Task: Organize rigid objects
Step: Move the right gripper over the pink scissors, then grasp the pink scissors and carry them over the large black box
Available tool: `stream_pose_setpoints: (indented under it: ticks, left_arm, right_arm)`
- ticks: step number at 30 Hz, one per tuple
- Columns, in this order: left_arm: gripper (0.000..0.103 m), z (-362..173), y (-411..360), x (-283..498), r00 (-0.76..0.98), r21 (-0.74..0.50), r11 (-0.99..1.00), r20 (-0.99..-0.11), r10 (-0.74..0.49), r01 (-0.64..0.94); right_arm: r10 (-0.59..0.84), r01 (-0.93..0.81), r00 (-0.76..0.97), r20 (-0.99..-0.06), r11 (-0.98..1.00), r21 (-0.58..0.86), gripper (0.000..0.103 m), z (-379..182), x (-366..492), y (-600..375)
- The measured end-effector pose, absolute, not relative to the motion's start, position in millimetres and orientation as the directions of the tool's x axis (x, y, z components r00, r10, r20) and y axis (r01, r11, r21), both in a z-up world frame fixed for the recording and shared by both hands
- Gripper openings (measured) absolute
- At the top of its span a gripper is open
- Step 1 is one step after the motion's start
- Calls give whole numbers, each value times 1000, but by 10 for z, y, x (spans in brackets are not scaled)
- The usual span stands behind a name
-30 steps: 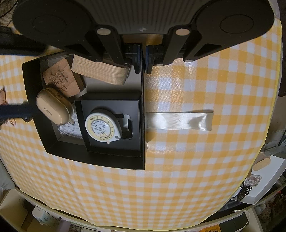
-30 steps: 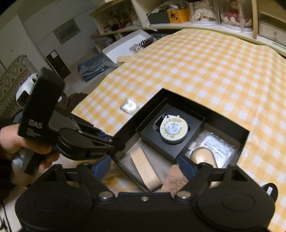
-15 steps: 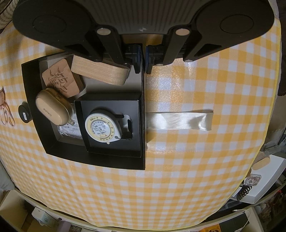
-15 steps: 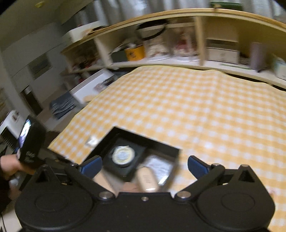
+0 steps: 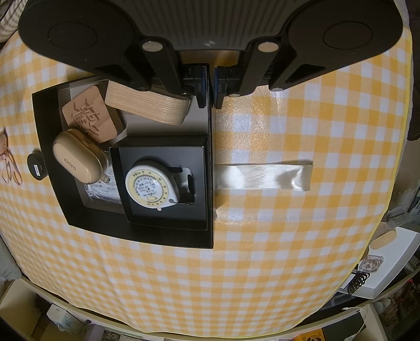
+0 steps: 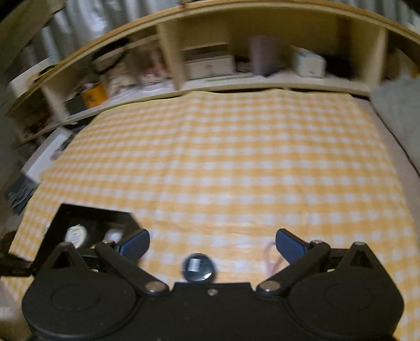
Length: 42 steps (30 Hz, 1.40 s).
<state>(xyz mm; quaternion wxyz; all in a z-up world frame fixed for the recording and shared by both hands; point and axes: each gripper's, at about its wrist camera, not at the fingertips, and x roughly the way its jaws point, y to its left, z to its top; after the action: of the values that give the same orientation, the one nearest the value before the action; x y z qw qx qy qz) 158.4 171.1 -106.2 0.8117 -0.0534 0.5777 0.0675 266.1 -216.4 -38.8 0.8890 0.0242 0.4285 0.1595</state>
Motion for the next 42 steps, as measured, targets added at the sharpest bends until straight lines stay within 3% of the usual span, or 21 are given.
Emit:
stream_pose_setpoints:
  ticks: [8,13,15,21,28,32,42]
  left_arm:
    - [6,-1063,1707,1584,323,-8,985,-945,48,-171]
    - [6,-1064,1705,1584,323,-8,985,-945,49,-171]
    - [6,-1063,1703,1584,323,-8,985,-945,48,-171]
    - [6,-1063,1701,1584,323,-7,985,-945,49,-171]
    - [6,-1064,1698,1584,323,-7,985,-945,49,-171]
    - [6,-1061,1695,1582,323,-8,985,-945,49,-172]
    - [6,-1050,1695,1589,321,-7,985,-946,49,-172]
  right_arm:
    - [111,-80,527,-843,994,80,103,-675,2851,-2401]
    - [80,-59,470,-879,996,59,101,-793,2910,-2465]
    - [83,-54,436,-896,996,66,81,-868,2916,-2481]
    - [49,-92,322,-945,996,20,56,-1207,2893,-2437]
    - [9,-116,280,-960,993,-24,48,-1408,2888,-2336]
    - [-15,-116,283,-959,992,-50,30,-1472,2901,-2280]
    - [20,-120,357,-934,992,-24,29,-1440,2940,-2126]
